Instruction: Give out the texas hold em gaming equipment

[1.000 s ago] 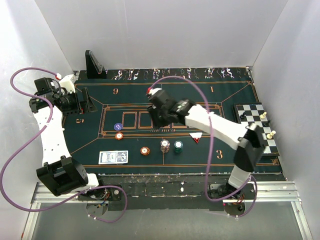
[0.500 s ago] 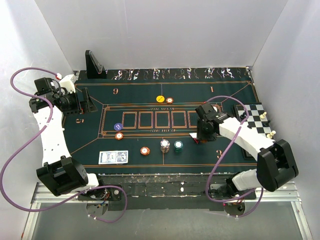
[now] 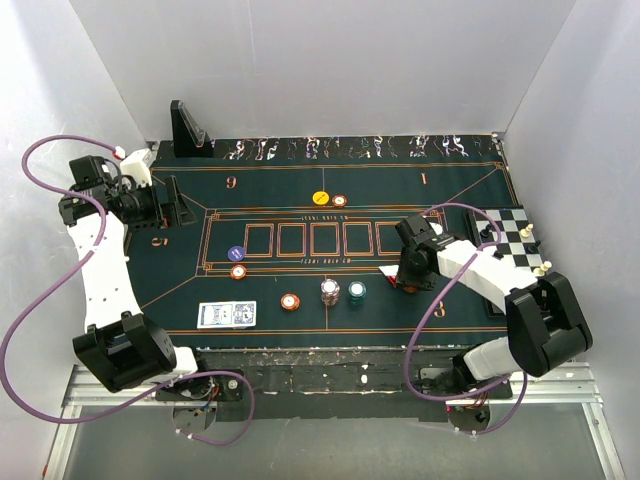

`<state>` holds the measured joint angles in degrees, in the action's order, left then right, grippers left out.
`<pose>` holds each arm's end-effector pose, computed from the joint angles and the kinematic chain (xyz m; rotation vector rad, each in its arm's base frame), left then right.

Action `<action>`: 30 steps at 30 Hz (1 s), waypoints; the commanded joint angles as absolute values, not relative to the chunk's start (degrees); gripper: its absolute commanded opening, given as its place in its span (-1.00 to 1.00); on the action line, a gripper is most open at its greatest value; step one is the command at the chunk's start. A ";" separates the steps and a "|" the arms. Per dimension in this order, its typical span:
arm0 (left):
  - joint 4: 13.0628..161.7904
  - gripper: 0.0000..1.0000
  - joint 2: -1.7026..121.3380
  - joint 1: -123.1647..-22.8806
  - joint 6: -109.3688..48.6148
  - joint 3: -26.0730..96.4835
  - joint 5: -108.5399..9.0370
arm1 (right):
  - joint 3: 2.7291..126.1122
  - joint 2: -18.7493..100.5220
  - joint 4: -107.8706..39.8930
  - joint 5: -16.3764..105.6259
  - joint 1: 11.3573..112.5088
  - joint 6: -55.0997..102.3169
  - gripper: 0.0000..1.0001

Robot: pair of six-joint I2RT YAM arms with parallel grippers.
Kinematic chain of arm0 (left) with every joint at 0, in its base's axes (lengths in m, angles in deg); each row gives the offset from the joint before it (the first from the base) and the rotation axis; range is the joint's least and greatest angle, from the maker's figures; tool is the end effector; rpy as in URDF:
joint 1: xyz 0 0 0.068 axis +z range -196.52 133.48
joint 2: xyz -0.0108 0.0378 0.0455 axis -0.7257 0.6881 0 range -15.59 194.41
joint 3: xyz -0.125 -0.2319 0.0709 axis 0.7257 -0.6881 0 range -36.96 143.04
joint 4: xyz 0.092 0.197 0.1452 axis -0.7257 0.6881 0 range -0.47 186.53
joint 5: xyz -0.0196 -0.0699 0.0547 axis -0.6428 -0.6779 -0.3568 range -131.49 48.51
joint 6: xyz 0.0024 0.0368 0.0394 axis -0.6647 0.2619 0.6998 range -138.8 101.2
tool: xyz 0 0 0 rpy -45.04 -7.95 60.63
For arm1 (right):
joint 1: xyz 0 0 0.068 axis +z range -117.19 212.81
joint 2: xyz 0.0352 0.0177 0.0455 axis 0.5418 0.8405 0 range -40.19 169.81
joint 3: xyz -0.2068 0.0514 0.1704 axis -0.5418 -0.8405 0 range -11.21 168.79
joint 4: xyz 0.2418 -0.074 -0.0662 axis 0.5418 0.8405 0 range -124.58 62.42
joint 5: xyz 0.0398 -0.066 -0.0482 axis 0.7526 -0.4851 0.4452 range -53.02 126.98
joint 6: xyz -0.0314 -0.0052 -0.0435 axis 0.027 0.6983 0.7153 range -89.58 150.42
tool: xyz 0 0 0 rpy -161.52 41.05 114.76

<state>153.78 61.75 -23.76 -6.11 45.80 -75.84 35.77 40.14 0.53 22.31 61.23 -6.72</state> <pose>0.2418 0.0796 0.3655 -0.0046 2.4145 -0.5040 0.2269 0.1126 0.1884 0.2701 2.6767 -0.0141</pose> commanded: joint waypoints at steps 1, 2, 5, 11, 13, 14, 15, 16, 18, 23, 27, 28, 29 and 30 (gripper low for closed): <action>153.95 0.96 59.82 -23.49 -5.26 44.69 -78.31 | 35.02 41.19 -1.45 20.11 60.58 -8.69 -0.52; 154.04 0.96 59.73 -23.50 -5.18 44.60 -78.49 | 34.93 41.37 -1.54 20.11 60.58 -8.95 -0.50; 154.13 0.96 59.56 -23.49 -4.82 44.34 -79.37 | 34.67 41.81 -1.36 20.55 60.58 -9.21 -0.36; 154.04 0.96 59.73 -23.41 -4.73 44.25 -79.46 | 34.93 40.14 0.04 21.43 60.58 -9.39 0.41; 153.96 0.96 59.73 -23.49 -4.56 44.42 -79.28 | 35.80 38.65 1.44 21.25 60.58 -9.30 0.54; 154.04 0.96 59.73 -23.50 -4.56 44.34 -79.11 | 36.50 37.95 2.32 20.99 60.58 -9.22 0.58; 153.96 0.96 59.65 -23.41 -4.56 44.51 -79.02 | 37.03 37.16 3.20 20.90 60.67 -9.04 0.61; 154.04 0.96 59.82 -23.49 -4.65 44.68 -79.02 | 38.00 36.28 3.90 20.73 60.75 -8.95 0.63; 153.96 0.96 59.73 -23.41 -4.56 44.86 -78.93 | 40.01 34.61 5.57 20.11 61.63 -8.86 0.65; 153.78 0.96 59.82 -23.41 -5.00 44.69 -79.19 | 48.88 34.77 10.40 18.27 67.07 -7.81 0.70; 153.78 0.96 59.91 -23.49 -4.91 44.42 -79.02 | 58.11 39.07 12.52 17.64 77.34 -5.79 0.73; 153.78 0.96 59.91 -23.41 -4.91 44.42 -78.93 | 61.00 41.00 13.57 18.08 79.37 -5.27 0.74; 153.69 0.96 60.00 -23.49 -4.91 44.42 -78.84 | 63.64 43.02 14.45 18.26 81.56 -5.26 0.75; 153.78 0.96 60.00 -23.50 -5.08 44.51 -78.84 | 65.50 44.69 14.72 19.05 83.24 -4.83 0.76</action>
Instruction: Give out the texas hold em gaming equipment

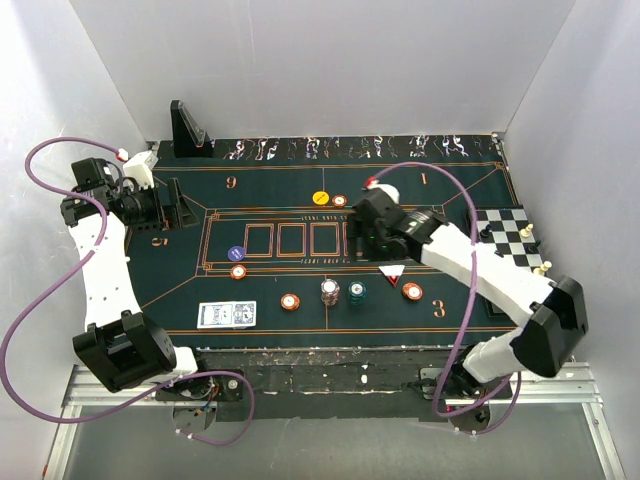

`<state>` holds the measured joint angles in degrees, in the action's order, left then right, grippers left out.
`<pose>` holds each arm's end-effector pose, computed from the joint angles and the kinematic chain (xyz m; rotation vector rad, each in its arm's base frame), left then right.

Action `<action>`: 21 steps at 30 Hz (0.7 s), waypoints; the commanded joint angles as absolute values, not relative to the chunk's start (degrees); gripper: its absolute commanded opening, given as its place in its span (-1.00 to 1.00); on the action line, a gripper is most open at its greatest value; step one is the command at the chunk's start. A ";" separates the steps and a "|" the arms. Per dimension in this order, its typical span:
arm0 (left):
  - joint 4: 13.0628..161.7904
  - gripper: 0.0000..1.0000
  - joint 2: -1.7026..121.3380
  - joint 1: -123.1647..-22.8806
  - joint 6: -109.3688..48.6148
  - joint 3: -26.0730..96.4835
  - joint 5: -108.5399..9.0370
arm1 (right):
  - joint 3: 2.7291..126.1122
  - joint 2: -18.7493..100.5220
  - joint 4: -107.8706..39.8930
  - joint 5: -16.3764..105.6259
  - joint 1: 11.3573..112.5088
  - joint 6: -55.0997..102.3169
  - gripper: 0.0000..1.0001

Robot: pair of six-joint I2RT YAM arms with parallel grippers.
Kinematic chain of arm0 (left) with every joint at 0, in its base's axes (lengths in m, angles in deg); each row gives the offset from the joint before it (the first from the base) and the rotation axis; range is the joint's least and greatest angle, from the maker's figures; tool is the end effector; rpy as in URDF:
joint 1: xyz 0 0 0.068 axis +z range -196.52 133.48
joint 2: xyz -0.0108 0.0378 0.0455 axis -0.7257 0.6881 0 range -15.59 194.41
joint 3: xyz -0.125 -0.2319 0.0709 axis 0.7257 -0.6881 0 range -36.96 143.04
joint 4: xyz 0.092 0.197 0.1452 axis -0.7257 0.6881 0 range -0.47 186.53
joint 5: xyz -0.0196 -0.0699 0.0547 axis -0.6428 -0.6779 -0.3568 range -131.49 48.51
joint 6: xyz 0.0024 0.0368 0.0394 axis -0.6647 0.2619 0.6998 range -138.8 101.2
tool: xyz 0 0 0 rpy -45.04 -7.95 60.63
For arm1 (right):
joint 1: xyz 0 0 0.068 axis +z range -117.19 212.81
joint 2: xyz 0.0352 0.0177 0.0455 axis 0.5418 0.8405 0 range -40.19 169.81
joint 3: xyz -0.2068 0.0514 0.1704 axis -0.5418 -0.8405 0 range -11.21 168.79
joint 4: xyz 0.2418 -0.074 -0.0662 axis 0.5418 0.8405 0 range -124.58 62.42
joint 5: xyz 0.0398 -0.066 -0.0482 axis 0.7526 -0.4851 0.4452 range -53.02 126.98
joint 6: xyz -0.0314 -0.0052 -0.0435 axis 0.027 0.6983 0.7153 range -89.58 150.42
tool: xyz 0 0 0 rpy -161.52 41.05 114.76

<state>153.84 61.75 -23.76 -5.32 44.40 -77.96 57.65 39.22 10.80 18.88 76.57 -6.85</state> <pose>0.2416 0.0783 0.3590 0.0149 2.4155 -0.5550 0.2125 0.1883 0.2979 -0.0196 2.4875 0.1937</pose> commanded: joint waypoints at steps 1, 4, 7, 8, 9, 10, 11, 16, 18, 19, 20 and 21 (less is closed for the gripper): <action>153.78 0.96 60.08 -23.50 -5.00 44.42 -78.84 | 67.34 46.45 14.72 19.92 84.82 -4.56 0.77; 153.78 0.96 60.17 -23.49 -5.09 44.60 -78.84 | 70.78 51.20 13.76 20.99 88.87 -3.16 0.79; 154.13 0.96 60.17 -23.50 -5.00 44.95 -78.49 | 74.73 56.12 14.80 21.17 90.90 -2.01 0.79; 154.13 0.96 60.00 -23.41 -5.00 45.04 -78.41 | 75.44 57.70 15.33 20.73 91.25 -1.57 0.80; 154.04 0.96 59.91 -23.49 -4.82 45.04 -78.23 | 75.88 59.11 15.42 20.90 91.51 -1.31 0.81; 154.13 0.96 60.00 -23.41 -4.91 45.04 -78.14 | 75.97 59.90 15.08 21.07 91.60 -0.96 0.81; 154.13 0.96 59.82 -23.49 -4.74 45.04 -78.05 | 75.63 60.61 14.46 21.60 91.69 -0.69 0.82; 154.31 0.96 59.65 -23.41 -4.47 45.21 -77.61 | 74.04 62.63 12.79 22.83 91.69 -0.08 0.83; 154.31 0.96 59.91 -23.49 -4.56 45.30 -77.61 | 73.25 62.81 11.91 23.36 91.69 0.10 0.84; 154.31 0.96 59.91 -23.41 -4.56 45.48 -77.53 | 72.90 62.90 11.21 23.88 91.69 0.10 0.84; 154.31 0.96 60.00 -23.41 -4.56 45.56 -77.61 | 72.64 63.16 10.86 24.15 91.69 0.19 0.84; 154.48 0.96 60.08 -23.41 -4.65 45.74 -77.61 | 72.46 63.51 10.68 24.59 91.69 0.28 0.84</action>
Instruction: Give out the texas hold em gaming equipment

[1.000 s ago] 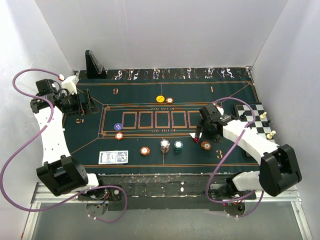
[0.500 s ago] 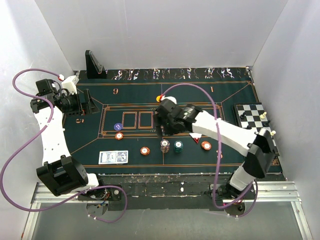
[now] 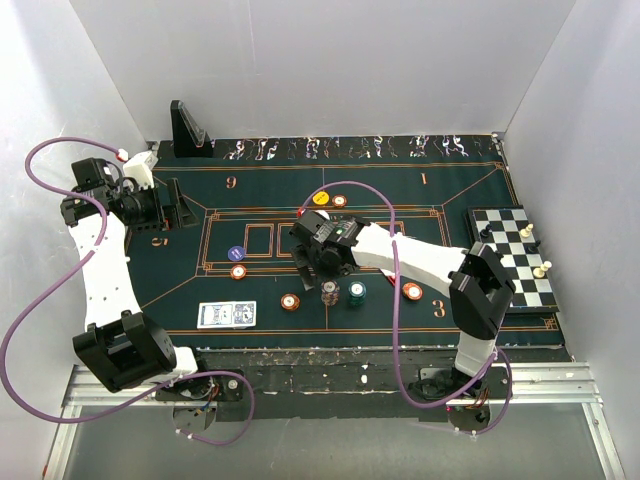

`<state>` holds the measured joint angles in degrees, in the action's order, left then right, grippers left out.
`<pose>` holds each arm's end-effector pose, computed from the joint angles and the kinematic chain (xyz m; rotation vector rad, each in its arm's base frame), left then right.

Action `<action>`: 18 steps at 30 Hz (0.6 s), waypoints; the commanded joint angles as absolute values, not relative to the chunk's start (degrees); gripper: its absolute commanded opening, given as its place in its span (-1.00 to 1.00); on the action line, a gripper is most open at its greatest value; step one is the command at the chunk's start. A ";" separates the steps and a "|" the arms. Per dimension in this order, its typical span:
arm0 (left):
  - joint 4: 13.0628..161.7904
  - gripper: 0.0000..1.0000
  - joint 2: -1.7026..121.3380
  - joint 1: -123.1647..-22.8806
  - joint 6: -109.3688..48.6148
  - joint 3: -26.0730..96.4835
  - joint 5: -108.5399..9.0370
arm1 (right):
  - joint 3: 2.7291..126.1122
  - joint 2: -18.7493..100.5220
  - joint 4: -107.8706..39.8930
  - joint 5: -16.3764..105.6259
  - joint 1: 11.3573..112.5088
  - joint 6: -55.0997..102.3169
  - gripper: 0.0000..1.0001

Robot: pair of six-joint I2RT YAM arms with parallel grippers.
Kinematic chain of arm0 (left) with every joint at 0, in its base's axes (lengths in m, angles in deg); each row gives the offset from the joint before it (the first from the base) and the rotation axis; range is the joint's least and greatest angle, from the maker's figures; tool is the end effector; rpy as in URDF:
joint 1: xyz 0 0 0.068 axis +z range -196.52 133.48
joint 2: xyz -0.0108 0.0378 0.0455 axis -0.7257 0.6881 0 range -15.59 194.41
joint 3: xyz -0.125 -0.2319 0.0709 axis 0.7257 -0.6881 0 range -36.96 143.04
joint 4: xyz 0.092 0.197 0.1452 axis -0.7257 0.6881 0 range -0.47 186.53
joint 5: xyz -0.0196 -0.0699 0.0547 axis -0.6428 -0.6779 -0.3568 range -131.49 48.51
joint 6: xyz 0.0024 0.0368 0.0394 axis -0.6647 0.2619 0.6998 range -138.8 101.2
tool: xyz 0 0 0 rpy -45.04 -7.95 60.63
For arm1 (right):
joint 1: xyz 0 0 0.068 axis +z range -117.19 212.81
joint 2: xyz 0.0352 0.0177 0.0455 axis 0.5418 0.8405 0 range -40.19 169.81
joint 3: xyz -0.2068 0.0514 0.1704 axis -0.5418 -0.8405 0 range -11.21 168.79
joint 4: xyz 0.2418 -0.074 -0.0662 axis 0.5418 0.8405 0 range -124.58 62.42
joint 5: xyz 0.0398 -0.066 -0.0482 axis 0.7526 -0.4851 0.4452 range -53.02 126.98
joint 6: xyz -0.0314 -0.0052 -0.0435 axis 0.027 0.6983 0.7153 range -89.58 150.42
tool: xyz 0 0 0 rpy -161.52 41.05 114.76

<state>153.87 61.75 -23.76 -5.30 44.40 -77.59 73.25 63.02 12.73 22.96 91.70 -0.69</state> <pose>0.2415 0.0785 0.3588 0.0128 2.4190 -0.5478 0.2014 0.3172 0.2494 -0.5737 2.6099 0.1682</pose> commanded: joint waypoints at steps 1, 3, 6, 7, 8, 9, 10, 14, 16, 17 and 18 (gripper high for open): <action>154.39 0.96 60.26 -23.41 -4.65 45.92 -77.61 | 72.46 63.86 10.59 24.85 91.69 0.45 0.84; 154.31 0.96 60.35 -23.50 -4.65 46.09 -77.70 | 72.20 64.65 10.24 25.47 91.69 0.36 0.83; 154.30 0.96 60.26 -23.50 -4.73 46.27 -77.61 | 71.32 65.36 9.54 26.26 91.69 0.45 0.77; 154.31 0.96 60.44 -23.41 -4.82 46.18 -77.61 | 71.14 65.54 9.01 26.52 91.69 0.37 0.75; 154.31 0.96 60.52 -23.49 -4.82 46.35 -77.61 | 70.88 65.71 9.01 26.52 91.69 0.45 0.71; 154.48 0.96 60.61 -23.50 -4.91 46.36 -77.61 | 70.79 65.89 8.84 26.61 91.69 0.37 0.68; 154.39 0.96 60.61 -23.41 -5.00 46.44 -77.61 | 70.53 66.06 8.75 26.79 91.69 0.45 0.65; 154.31 0.96 60.61 -23.50 -4.91 46.62 -77.44 | 70.09 66.77 8.66 26.96 91.69 0.19 0.52; 154.31 0.96 60.61 -23.49 -5.00 46.62 -77.35 | 69.91 66.77 8.40 26.96 91.69 0.19 0.45; 154.31 0.96 60.70 -23.50 -5.09 46.71 -77.35 | 69.74 66.77 8.39 27.05 91.69 0.10 0.41; 154.31 0.96 60.61 -23.41 -5.00 46.62 -77.26 | 69.73 66.77 8.48 27.05 91.69 0.01 0.36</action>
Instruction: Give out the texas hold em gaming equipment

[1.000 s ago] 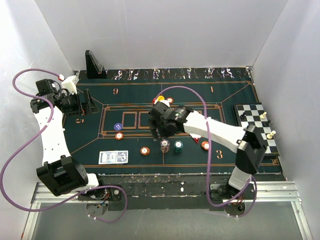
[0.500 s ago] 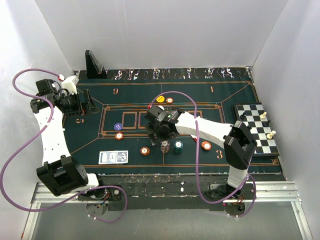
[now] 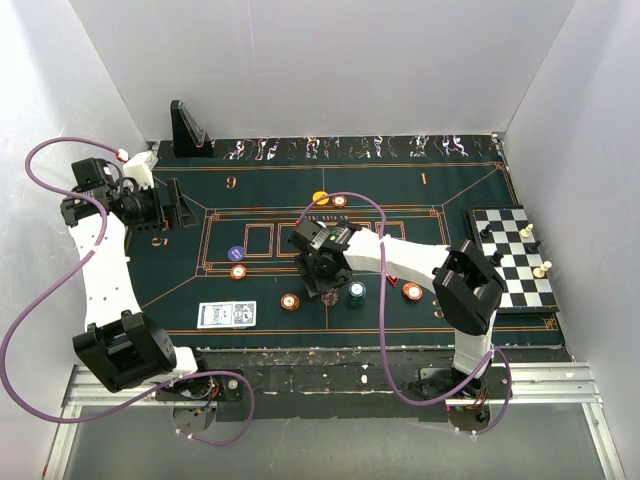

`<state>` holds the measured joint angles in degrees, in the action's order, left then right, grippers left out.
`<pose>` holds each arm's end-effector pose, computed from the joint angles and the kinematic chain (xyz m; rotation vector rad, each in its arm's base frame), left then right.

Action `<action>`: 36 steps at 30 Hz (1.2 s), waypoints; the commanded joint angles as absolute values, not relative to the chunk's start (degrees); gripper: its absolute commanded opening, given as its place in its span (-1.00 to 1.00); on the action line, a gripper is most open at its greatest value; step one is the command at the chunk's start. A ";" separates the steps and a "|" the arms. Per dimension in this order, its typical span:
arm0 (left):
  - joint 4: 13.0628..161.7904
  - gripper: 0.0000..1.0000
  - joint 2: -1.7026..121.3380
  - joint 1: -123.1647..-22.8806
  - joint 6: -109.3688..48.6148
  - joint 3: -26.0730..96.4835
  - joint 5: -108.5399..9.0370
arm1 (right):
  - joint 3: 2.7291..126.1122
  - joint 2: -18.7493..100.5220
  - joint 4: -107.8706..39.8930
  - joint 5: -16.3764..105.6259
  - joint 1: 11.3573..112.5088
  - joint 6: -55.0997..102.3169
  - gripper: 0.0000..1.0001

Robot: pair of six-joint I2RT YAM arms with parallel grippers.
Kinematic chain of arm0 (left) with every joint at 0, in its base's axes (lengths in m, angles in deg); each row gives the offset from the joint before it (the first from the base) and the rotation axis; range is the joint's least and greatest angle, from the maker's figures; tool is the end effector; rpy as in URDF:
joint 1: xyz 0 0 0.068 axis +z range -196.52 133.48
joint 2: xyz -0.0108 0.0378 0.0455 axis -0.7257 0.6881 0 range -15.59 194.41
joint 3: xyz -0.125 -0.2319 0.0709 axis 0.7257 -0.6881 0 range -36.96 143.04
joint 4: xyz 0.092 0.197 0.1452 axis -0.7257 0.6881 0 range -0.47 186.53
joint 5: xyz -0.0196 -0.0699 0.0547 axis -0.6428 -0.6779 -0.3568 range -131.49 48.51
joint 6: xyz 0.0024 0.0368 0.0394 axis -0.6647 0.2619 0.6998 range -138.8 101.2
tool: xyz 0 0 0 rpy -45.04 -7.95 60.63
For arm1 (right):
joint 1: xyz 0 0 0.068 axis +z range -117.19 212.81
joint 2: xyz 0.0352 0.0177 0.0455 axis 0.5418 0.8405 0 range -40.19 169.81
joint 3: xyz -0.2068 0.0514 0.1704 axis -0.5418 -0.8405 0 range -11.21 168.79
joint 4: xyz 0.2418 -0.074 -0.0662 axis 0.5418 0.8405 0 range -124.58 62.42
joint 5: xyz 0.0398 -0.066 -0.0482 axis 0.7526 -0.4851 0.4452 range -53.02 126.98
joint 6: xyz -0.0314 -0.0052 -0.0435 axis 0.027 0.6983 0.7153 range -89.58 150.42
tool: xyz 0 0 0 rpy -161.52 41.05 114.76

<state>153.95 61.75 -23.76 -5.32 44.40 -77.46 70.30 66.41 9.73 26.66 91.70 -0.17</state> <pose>0.2414 0.0785 0.3587 0.0110 2.4213 -0.5461 0.2023 0.3230 0.2149 -0.6299 2.6832 0.1757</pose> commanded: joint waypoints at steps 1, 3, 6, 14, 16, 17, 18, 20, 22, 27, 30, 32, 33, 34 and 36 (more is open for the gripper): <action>154.22 0.96 60.70 -23.41 -5.00 46.71 -77.26 | 69.73 66.77 8.48 27.05 91.69 0.01 0.31; 154.22 0.96 60.79 -23.49 -5.00 46.62 -77.26 | 69.91 66.68 8.57 27.05 91.69 -0.07 0.22; 154.22 0.96 60.79 -23.49 -5.09 46.62 -77.09 | 70.00 66.94 8.74 26.96 91.69 -0.07 0.12; 154.04 0.96 60.61 -23.41 -5.00 46.18 -76.73 | 69.56 66.51 9.36 25.03 91.69 -0.16 -0.07; 153.95 0.96 60.61 -23.41 -4.91 46.01 -76.65 | 69.56 65.81 9.80 23.63 91.61 -0.43 -0.13; 153.87 0.96 60.61 -23.49 -5.00 46.00 -76.65 | 69.73 65.37 10.15 23.02 91.61 -0.43 -0.19; 153.95 0.96 60.61 -23.50 -4.91 46.00 -76.65 | 70.08 64.84 10.59 22.14 91.61 -0.43 -0.24; 153.78 0.96 60.53 -23.41 -5.00 45.92 -76.65 | 71.13 63.96 11.73 20.56 91.61 -0.51 -0.33; 153.69 0.96 60.44 -23.41 -5.00 45.74 -76.73 | 72.54 63.26 13.05 19.15 91.61 -0.43 -0.35; 153.60 0.96 60.17 -23.41 -5.09 45.30 -76.73 | 77.28 62.81 15.60 18.09 91.61 -0.43 -0.36; 153.43 0.96 60.09 -23.41 -5.17 45.21 -76.65 | 81.23 63.60 16.56 19.05 91.69 0.01 -0.37; 153.43 0.96 60.08 -23.41 -5.26 45.21 -76.56 | 84.40 65.00 16.74 19.93 91.78 0.62 -0.37; 153.34 0.96 60.17 -23.49 -5.18 45.30 -76.56 | 86.15 65.97 16.40 20.72 91.78 1.06 -0.38; 153.43 0.96 60.26 -23.41 -5.17 45.30 -76.56 | 88.17 67.20 16.22 21.51 91.87 1.50 -0.38; 153.08 0.96 60.87 -23.49 -5.35 45.30 -75.86 | 93.43 71.14 17.18 22.48 92.04 2.56 -0.38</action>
